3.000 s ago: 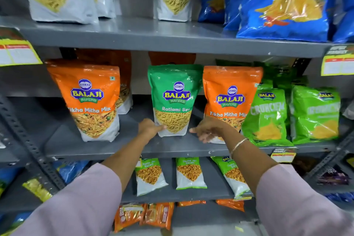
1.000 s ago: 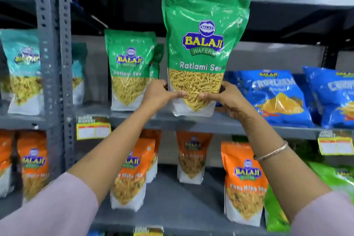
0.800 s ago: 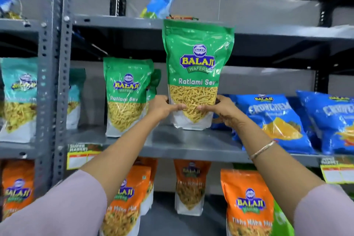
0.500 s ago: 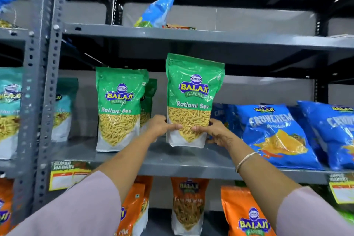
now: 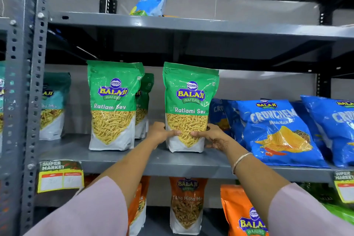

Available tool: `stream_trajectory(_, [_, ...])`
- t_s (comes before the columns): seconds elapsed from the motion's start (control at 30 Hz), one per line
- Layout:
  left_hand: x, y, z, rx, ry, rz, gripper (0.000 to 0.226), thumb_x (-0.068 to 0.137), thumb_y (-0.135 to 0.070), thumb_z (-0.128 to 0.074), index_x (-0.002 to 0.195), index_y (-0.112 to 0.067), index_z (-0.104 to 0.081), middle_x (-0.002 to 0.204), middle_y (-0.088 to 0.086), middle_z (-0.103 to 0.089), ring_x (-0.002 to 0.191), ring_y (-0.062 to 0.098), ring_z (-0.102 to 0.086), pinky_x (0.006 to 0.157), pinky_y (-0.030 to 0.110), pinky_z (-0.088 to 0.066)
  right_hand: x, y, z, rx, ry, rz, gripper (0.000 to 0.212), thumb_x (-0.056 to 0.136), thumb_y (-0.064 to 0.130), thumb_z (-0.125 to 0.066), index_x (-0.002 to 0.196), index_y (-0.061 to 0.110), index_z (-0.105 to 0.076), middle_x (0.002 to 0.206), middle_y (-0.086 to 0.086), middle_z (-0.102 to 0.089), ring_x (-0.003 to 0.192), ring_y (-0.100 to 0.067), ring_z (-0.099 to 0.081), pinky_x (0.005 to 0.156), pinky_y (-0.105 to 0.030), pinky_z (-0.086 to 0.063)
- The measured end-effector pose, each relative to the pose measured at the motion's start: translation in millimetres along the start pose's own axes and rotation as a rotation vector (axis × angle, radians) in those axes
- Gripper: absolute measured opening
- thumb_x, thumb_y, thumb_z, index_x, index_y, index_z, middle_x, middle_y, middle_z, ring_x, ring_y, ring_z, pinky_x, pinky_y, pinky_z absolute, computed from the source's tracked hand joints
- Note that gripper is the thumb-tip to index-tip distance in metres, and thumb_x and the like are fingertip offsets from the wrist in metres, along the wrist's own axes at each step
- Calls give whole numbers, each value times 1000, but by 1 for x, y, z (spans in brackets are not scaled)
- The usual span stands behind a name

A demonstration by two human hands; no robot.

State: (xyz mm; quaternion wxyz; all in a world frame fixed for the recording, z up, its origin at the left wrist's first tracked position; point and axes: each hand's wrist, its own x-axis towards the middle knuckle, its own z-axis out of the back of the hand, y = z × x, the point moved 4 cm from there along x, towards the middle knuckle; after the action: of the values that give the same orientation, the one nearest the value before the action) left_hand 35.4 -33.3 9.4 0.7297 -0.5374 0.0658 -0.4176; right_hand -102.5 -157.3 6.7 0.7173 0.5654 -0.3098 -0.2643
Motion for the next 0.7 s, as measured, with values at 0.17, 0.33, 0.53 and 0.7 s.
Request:
stream_trajectory(0.17, [-3, 4, -4, 4, 15, 7, 39, 75, -36, -73, 64, -9, -48, 69, 4, -52, 65, 16, -48, 55, 25, -32, 2, -3, 1, -28, -11, -1, 56, 69, 11, -78, 119, 3, -57, 129, -14, -60, 120, -31, -54, 97, -41, -46])
stream_trajectory(0.33, [-14, 8, -6, 69, -13, -42, 40, 77, -41, -69, 89, -5, -55, 79, 3, -47, 78, 22, -50, 60, 27, -33, -13, -5, 11, -223, -113, 92, 84, 71, 25, -77, 137, -2, -33, 143, -18, -43, 124, -28, -46, 94, -39, -45])
stream_trajectory(0.53, [-50, -1, -7, 30, -290, -239, 45, 82, -34, -65, 117, -8, -55, 114, 12, -64, 109, 30, -59, 83, 35, -46, -62, -5, 26, -385, -424, 468, 76, 75, 36, -71, 136, 7, -35, 135, -16, -49, 124, -28, -47, 99, -39, -42])
stream_trajectory(0.7, [-111, -2, -37, 210, -471, -627, 54, 87, -39, -49, 131, -6, -45, 134, 13, -54, 126, 30, -48, 110, 44, -32, -118, -35, 43, -517, -747, 682, 66, 81, 39, -63, 133, 6, -40, 136, -12, -46, 129, -27, -36, 106, -33, -30])
